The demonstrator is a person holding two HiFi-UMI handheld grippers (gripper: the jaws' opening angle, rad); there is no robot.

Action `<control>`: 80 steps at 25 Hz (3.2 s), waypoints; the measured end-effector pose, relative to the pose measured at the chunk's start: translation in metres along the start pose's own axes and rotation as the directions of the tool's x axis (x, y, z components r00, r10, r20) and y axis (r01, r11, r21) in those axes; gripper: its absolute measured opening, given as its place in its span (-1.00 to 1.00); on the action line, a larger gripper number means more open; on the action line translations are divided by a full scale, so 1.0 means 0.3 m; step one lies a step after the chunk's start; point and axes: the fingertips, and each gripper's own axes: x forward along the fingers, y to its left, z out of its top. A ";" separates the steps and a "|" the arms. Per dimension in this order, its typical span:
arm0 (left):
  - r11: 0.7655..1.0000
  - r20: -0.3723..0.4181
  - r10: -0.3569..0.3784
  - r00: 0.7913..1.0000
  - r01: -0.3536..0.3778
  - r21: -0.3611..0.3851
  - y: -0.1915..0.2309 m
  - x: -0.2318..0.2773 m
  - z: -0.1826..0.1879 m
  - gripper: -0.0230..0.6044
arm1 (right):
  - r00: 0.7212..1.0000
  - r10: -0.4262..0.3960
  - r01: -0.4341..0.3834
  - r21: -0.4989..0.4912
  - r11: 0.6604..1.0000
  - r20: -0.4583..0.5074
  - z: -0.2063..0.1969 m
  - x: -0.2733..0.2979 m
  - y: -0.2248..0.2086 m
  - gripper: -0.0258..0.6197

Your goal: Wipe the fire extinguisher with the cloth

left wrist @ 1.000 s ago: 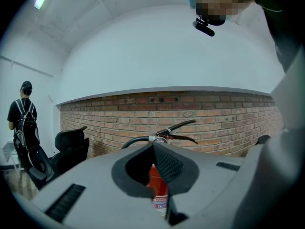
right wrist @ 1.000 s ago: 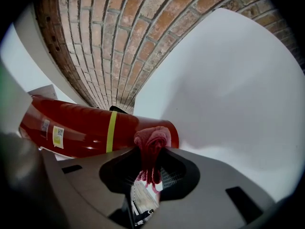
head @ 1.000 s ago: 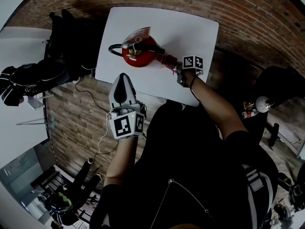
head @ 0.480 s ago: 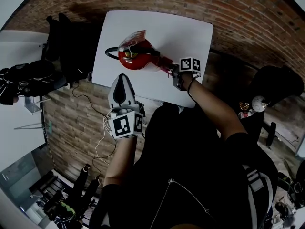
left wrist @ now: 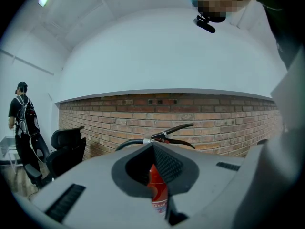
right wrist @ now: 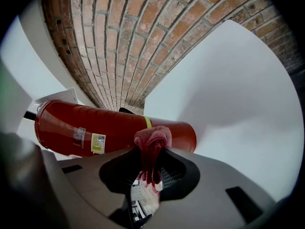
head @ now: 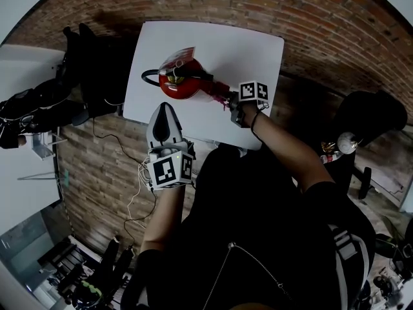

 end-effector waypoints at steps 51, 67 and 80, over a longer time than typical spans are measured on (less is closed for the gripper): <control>0.999 0.037 -0.046 0.998 0.046 -0.006 -0.039 0.064 0.023 -0.89 | 0.974 0.228 -0.224 -0.115 0.968 0.018 0.051 -0.264 0.509 -0.60; 0.999 0.035 0.022 0.999 -0.021 -0.030 -0.016 0.031 0.001 -0.89 | 0.941 0.338 -0.337 -0.116 0.934 -0.011 0.074 -0.334 0.632 -0.60; 0.987 0.039 0.156 0.987 -0.155 -0.038 -0.034 -0.010 -0.003 -0.90 | 0.884 0.462 -0.466 -0.077 0.881 -0.072 0.108 -0.398 0.725 -0.60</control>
